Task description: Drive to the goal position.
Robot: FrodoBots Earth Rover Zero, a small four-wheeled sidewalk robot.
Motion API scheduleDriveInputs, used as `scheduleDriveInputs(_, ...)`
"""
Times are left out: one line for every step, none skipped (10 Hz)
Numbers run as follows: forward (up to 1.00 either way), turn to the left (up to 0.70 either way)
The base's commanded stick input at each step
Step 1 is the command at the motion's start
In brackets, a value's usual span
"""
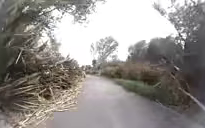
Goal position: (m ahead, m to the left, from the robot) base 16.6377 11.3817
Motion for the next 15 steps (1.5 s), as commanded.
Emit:
scheduleDriveInputs(1.00, 0.00)
scheduleDriveInputs(1.00, 0.00)
scheduleDriveInputs(1.00, 0.00)
scheduleDriveInputs(1.00, 0.00)
scheduleDriveInputs(1.00, 0.00)
scheduleDriveInputs(1.00, 0.00)
scheduleDriveInputs(1.00, 0.00)
scheduleDriveInputs(1.00, 0.00)
scheduleDriveInputs(1.00, 0.00)
scheduleDriveInputs(1.00, 0.00)
scheduleDriveInputs(1.00, 0.00)
scheduleDriveInputs(1.00, 0.00)
scheduleDriveInputs(1.00, 0.00)
scheduleDriveInputs(1.00, 0.00)
scheduleDriveInputs(1.00, 0.00)
